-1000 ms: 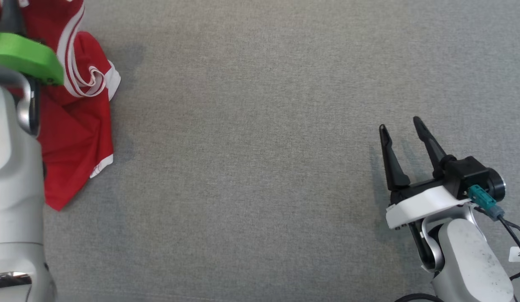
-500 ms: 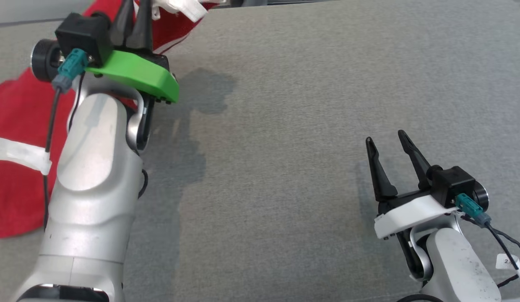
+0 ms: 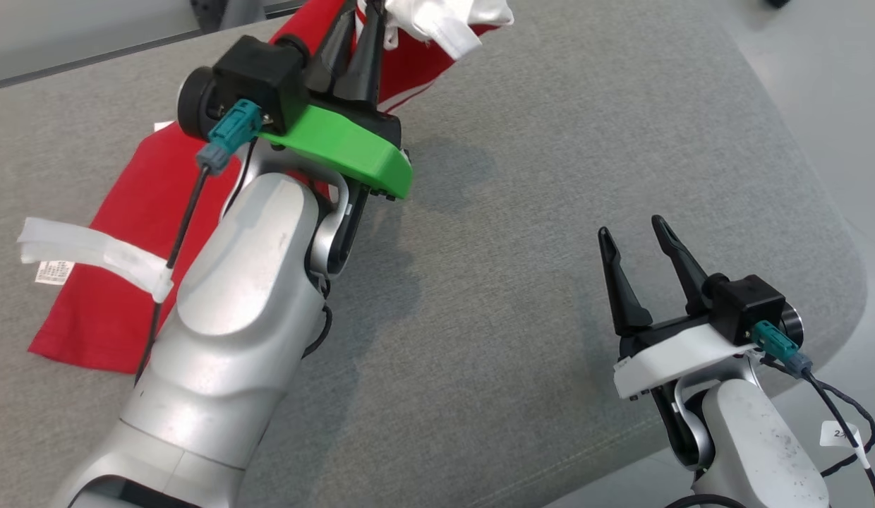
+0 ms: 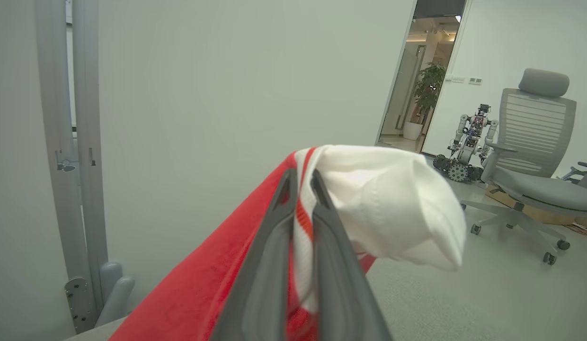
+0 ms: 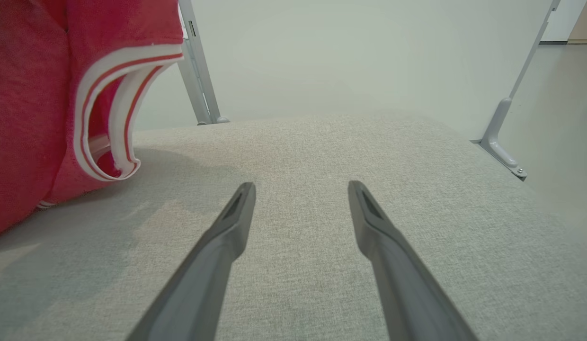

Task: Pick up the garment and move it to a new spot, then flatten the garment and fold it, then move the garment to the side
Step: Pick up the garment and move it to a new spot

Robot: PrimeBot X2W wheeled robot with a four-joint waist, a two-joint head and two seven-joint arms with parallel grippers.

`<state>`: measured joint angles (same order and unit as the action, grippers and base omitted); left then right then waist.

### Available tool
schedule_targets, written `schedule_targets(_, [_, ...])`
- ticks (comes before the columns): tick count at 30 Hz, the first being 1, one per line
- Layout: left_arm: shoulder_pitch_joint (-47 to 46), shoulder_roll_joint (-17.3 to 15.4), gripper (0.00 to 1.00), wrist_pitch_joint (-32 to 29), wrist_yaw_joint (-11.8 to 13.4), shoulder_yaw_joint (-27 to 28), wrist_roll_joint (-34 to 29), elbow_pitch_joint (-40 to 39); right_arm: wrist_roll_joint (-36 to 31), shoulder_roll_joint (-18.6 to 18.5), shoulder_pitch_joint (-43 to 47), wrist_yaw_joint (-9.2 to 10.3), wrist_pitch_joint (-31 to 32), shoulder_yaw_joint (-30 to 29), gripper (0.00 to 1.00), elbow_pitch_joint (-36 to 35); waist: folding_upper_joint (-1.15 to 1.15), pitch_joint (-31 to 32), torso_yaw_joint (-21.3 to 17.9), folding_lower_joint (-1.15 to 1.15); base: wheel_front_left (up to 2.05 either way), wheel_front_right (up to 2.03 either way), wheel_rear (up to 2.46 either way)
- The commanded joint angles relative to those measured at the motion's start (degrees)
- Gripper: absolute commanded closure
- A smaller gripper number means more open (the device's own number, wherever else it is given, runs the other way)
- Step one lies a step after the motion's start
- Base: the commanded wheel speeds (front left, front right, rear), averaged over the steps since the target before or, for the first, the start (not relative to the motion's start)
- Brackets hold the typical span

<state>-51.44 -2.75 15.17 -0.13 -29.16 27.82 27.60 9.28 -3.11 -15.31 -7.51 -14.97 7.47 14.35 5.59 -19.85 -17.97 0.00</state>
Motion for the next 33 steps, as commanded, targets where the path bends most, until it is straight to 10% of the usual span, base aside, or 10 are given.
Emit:
schedule_targets(1, [-0.07,-0.27,0.72,-0.02,0.38,-1.11,0.09,1.20,0.35,0.05,-0.44,0.04,-0.11,0.17,0.00,-0.13,-0.01,-2.32,-5.34,0.00,0.00,0.00,0.00])
schedule_targets(2, [0.24,-0.30,0.05,-0.03,0.38,-1.69,0.70,2.19,0.49,0.11,-0.54,0.04,-0.11,0.12,0.00,-0.20,-0.01,-2.52,-5.62,0.00,0.00,0.00,0.00])
schedule_targets(3, [0.38,-0.30,0.00,-0.01,0.30,-1.96,0.82,2.79,0.66,0.15,-0.64,0.04,-0.11,-0.01,0.00,-0.26,-0.01,-2.68,-5.74,0.00,0.00,0.00,0.00])
schedule_targets(12, [5.62,-0.10,0.00,-0.02,-0.60,0.60,-4.32,6.64,0.85,0.20,-0.10,0.04,-0.11,-2.13,0.00,-0.81,-0.01,-1.88,-1.34,0.00,0.00,0.00,0.00])
schedule_targets(33, [38.95,-0.20,0.00,-0.02,-1.85,27.45,-16.20,-10.20,-1.10,0.01,5.03,0.04,-0.11,-1.41,0.00,0.16,-0.01,8.82,9.16,0.00,0.00,0.00,0.00])
